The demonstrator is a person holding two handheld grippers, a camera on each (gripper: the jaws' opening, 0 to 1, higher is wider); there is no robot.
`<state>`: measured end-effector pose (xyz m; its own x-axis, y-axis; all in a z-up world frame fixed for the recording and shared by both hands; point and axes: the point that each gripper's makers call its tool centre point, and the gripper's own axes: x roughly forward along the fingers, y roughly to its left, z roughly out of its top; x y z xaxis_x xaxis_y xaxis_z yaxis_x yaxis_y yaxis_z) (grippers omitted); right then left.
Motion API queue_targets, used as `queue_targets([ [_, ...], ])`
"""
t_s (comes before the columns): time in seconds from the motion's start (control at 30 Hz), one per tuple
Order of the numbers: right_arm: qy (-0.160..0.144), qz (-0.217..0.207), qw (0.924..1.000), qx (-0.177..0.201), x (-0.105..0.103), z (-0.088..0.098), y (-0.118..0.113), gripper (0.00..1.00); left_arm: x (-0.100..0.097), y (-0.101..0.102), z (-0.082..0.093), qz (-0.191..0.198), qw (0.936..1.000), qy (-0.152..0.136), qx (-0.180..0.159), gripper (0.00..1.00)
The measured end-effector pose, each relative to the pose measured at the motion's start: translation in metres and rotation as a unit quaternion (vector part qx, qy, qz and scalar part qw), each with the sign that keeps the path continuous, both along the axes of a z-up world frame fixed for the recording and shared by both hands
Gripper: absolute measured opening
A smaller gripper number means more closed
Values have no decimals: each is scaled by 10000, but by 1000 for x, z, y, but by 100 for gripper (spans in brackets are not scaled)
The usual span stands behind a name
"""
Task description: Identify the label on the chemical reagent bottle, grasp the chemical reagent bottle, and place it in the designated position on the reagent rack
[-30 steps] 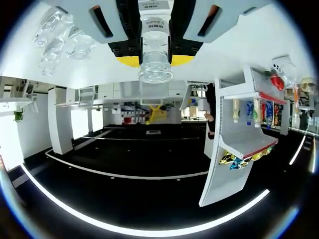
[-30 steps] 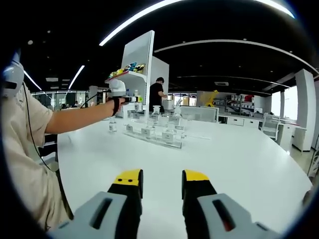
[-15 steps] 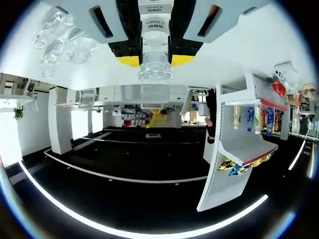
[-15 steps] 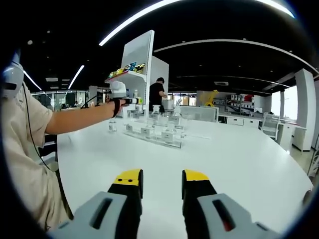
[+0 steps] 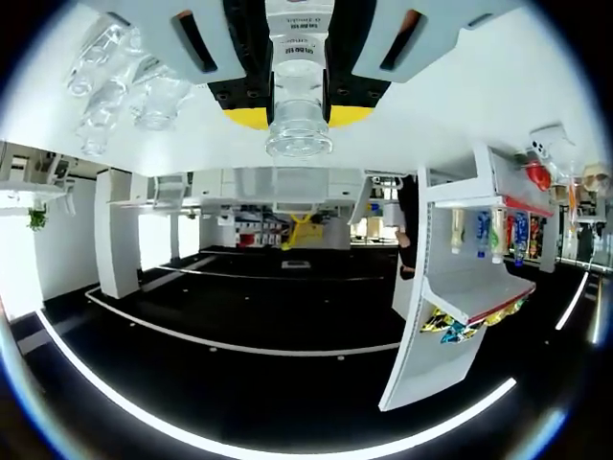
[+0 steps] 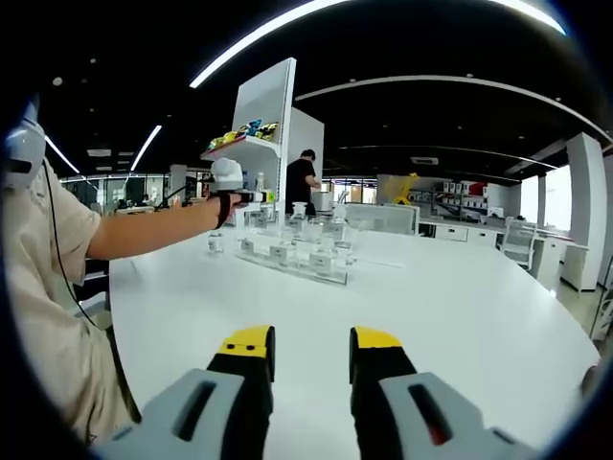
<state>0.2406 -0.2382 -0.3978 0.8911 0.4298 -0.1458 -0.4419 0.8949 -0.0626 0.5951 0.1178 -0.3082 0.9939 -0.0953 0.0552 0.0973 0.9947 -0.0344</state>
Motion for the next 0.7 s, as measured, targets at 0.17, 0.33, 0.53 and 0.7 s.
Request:
queue_targets([
  [0.17,-1,-2,10000,3,0,0,-1,31,1,0,-1,-13,10000,38,-61,20],
  [0.33,6,1,10000,-7,1,0,-1,31,1,-1,-2,-17,10000,39,-76,20],
  [0.53,9,-24,10000,-7,2,0,-4,31,1,-4,-6,-26,10000,65,-64,20],
  [0.7,2,-19,10000,-14,1,0,-3,31,2,-3,-11,0,9999,120,-68,20],
])
